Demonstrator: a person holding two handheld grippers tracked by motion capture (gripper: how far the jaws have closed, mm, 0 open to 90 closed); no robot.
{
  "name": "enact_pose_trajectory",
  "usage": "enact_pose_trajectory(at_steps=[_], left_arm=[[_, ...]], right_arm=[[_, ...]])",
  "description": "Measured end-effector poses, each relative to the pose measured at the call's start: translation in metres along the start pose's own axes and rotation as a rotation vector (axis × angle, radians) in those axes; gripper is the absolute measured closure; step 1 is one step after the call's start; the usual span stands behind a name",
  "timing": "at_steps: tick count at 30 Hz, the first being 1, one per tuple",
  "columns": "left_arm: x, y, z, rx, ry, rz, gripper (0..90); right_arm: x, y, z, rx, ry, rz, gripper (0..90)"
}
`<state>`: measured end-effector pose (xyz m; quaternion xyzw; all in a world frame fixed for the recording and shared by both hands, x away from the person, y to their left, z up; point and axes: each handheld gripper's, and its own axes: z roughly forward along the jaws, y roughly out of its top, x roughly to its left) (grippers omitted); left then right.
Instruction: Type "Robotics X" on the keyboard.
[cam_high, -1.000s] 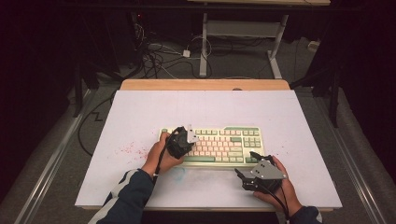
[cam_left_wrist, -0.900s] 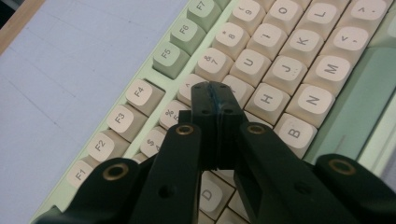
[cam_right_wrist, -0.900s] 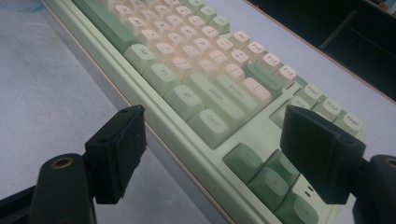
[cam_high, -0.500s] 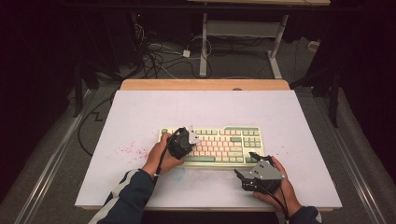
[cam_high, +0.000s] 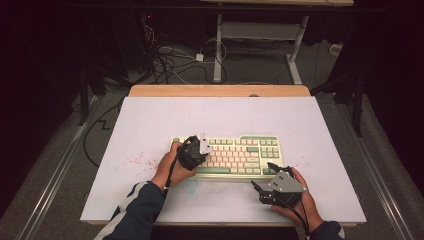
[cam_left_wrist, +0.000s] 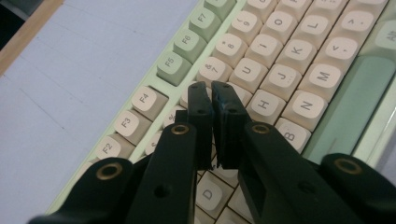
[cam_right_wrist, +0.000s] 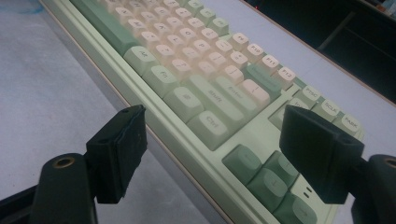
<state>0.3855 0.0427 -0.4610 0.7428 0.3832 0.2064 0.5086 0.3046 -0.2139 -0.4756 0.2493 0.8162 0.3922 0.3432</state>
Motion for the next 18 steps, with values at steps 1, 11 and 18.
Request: enact_pose_trajectory(at_steps=[1,11,18], left_arm=[[0.0,0.0,-0.001,-0.002,0.0,0.001,83.3],[0.002,0.001,-0.016,-0.086,-0.018,-0.001,63.9],[0.002,-0.002,-0.026,-0.14,-0.023,0.005,45.0]], right_arm=[[0.0,0.0,0.0,0.0,0.0,0.0,23.8],[-0.001,0.001,-0.001,-0.003,-0.002,0.007,23.8],[-0.001,0.001,-0.001,-0.001,-0.006,0.008,23.8]])
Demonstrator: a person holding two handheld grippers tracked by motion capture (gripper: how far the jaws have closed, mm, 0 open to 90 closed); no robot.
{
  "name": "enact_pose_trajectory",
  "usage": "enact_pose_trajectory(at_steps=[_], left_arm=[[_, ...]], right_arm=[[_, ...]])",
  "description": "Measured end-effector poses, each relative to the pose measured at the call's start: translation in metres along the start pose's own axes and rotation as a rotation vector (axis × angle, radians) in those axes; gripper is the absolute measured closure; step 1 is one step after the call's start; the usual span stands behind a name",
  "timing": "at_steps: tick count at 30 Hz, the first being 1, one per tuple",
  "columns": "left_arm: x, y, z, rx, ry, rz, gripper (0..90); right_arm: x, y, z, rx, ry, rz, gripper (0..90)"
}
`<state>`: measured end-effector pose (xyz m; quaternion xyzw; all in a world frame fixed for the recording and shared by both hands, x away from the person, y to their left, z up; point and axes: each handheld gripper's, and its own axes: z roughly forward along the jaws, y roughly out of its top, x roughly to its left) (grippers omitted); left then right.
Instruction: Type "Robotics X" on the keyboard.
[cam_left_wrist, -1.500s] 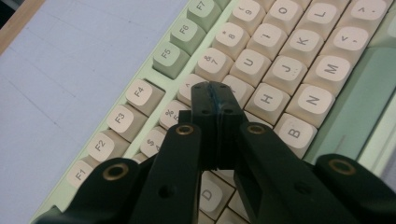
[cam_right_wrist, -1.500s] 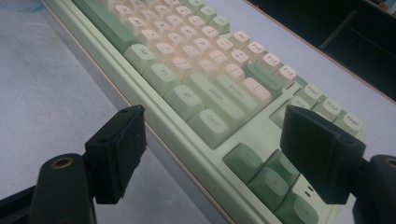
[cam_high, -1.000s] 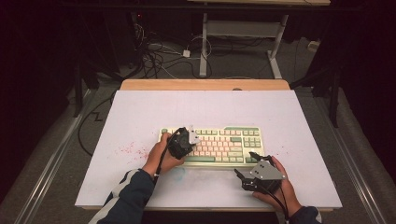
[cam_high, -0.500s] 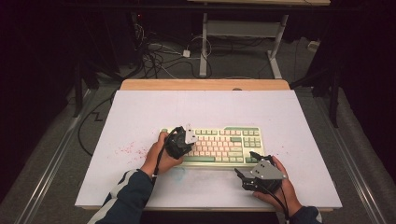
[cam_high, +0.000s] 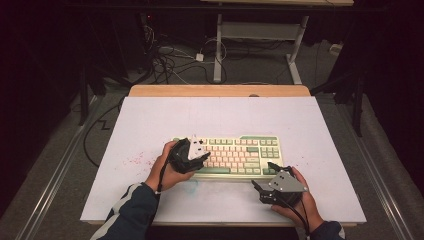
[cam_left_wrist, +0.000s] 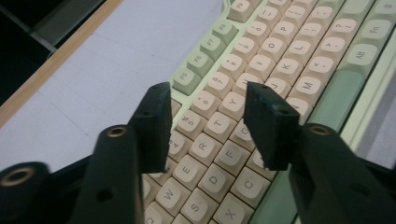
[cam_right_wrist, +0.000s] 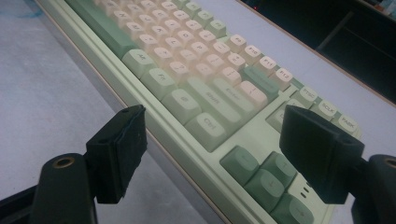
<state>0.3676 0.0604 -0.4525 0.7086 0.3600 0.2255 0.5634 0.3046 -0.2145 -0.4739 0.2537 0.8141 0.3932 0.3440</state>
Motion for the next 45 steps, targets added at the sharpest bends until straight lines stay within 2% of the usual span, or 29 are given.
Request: enact_pose_trajectory(at_steps=[3,5,7,11,16,25,33,38,40,43,45], left_arm=[[-0.001,-0.003,-0.003,-0.015,0.033,0.024,33.9],[0.0,-0.005,-0.007,-0.028,0.041,0.02,27.6],[0.002,-0.006,-0.012,-0.039,0.03,0.012,23.9],[0.006,-0.009,-0.019,-0.067,0.049,0.019,19.5],[0.007,-0.012,-0.03,-0.105,0.041,0.031,18.5],[0.009,-0.023,-0.051,-0.122,0.053,0.065,18.3],[0.018,-0.036,-0.069,-0.104,0.065,0.068,18.3],[0.023,-0.043,-0.08,-0.097,0.087,0.072,18.2],[0.026,-0.046,-0.084,-0.087,0.091,0.069,18.2],[0.03,-0.05,-0.089,-0.078,0.106,0.067,18.2],[0.032,-0.052,-0.093,-0.079,0.118,0.064,18.2]], right_arm=[[0.0,0.0,0.0,0.0,0.0,0.001,23.8],[-0.001,0.0,-0.001,-0.002,-0.001,0.0,23.7],[-0.001,0.0,-0.001,-0.002,-0.002,0.003,23.8],[-0.002,0.0,-0.002,-0.002,-0.002,0.006,23.7],[-0.003,0.0,-0.001,0.001,0.0,0.011,23.6],[-0.003,0.001,-0.002,0.0,-0.001,0.019,23.6],[-0.004,0.002,-0.001,-0.001,0.004,0.03,23.4],[-0.006,0.004,-0.001,0.0,0.008,0.032,23.6],[-0.006,0.005,-0.001,0.007,0.008,0.029,26.1],[-0.007,0.007,-0.002,0.002,0.018,0.026,29.2],[-0.009,0.009,-0.003,-0.012,0.051,0.03,29.3]])
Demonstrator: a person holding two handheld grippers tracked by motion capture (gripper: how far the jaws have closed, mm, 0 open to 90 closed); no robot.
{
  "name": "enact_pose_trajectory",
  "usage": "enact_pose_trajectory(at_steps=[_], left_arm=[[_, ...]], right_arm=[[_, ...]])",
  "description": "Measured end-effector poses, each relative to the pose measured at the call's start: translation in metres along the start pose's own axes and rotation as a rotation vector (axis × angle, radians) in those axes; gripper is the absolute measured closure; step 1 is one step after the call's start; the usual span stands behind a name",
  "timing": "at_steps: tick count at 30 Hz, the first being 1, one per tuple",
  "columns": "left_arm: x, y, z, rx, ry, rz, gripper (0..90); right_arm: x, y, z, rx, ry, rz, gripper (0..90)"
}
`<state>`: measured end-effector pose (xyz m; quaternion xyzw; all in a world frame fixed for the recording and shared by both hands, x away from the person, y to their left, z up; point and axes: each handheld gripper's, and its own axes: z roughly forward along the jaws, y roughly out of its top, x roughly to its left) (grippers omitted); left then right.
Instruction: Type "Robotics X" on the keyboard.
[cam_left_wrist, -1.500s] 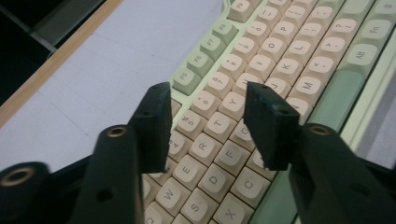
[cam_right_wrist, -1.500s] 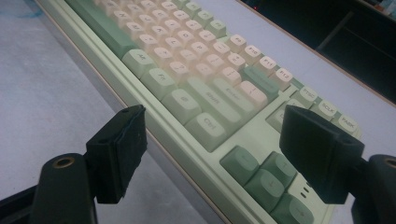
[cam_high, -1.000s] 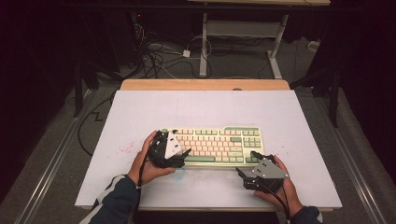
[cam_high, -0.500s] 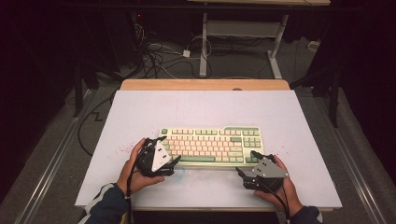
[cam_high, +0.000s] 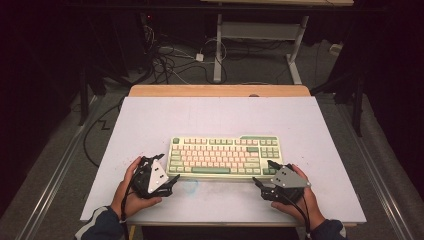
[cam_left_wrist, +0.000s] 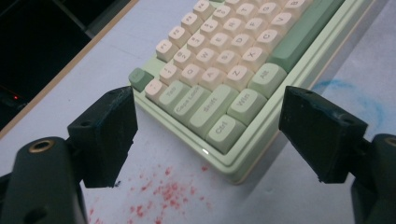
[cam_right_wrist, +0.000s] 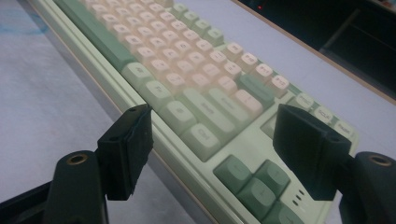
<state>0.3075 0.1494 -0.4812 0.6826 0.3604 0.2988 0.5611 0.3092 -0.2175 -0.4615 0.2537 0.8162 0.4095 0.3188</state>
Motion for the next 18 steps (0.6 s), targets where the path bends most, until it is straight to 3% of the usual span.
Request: enact_pose_trajectory(at_steps=[2,7,14,18], left_arm=[[0.003,-0.002,-0.003,0.001,0.005,-0.01,18.2],[0.01,-0.007,-0.008,0.02,0.031,-0.014,18.2],[0.011,-0.009,-0.008,0.025,0.033,-0.022,18.2],[0.01,-0.011,-0.007,0.038,0.034,-0.014,18.2]], right_arm=[[-0.002,0.003,-0.001,-0.007,0.029,0.01,32.6],[-0.004,0.015,0.003,0.016,0.034,0.023,45.9],[-0.005,0.032,0.017,0.052,0.098,0.019,78.5],[-0.008,0.043,0.029,0.07,0.117,0.022,90.0]])
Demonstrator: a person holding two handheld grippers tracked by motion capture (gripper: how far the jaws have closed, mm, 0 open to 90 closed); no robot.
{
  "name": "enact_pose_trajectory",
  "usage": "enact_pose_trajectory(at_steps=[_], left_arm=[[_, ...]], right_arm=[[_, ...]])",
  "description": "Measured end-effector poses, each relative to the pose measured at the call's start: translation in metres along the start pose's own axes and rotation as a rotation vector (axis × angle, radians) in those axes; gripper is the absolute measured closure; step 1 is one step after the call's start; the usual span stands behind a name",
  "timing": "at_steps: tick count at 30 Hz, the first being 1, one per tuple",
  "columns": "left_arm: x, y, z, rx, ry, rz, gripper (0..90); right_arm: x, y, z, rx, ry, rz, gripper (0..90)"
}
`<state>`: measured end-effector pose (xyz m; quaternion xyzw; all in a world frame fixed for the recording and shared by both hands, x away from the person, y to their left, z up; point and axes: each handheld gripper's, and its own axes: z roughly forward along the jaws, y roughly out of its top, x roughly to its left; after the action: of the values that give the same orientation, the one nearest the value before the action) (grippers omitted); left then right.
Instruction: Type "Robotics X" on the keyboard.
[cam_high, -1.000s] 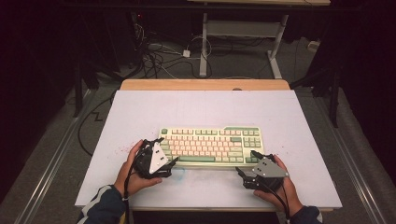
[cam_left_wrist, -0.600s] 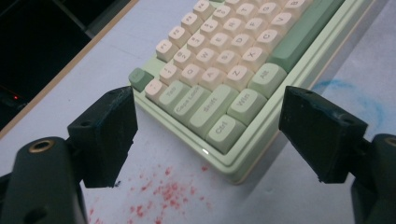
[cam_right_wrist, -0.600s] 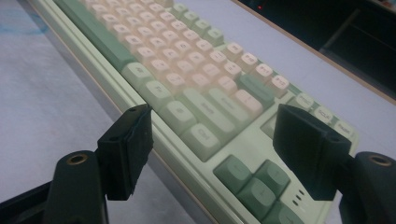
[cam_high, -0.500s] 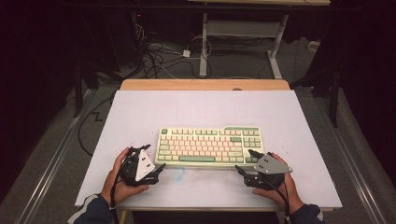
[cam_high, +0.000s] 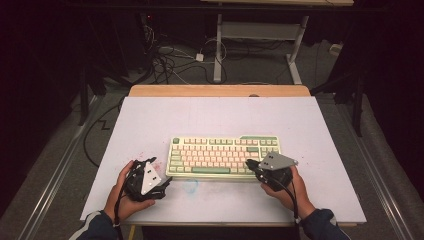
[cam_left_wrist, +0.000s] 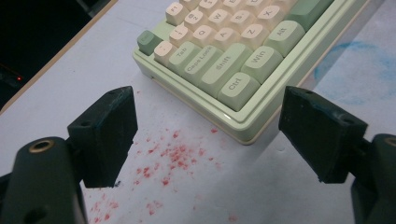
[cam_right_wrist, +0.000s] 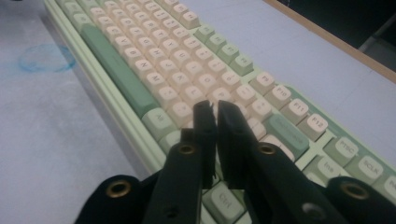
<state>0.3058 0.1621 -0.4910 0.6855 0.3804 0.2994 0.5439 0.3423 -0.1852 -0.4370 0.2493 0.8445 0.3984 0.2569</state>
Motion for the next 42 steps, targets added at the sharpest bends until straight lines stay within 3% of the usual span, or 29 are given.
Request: enact_pose_trajectory(at_steps=[6,13,26,33,42], left_arm=[[0.0,-0.001,0.001,0.006,-0.005,-0.005,18.2],[-0.001,-0.007,0.005,0.043,-0.007,0.003,18.2],[-0.003,-0.01,0.006,0.062,-0.021,0.006,18.2],[-0.003,-0.011,0.006,0.072,-0.025,0.008,18.2],[-0.004,-0.012,0.007,0.09,-0.03,0.017,18.2]], right_arm=[[-0.004,0.017,0.017,0.007,0.013,0.003,90.0],[-0.003,0.029,0.044,0.055,0.032,-0.004,90.0],[0.007,0.052,0.083,0.128,0.054,-0.046,90.0],[0.007,0.053,0.09,0.161,0.029,-0.041,90.0],[0.01,0.051,0.093,0.19,0.038,-0.033,90.0]])
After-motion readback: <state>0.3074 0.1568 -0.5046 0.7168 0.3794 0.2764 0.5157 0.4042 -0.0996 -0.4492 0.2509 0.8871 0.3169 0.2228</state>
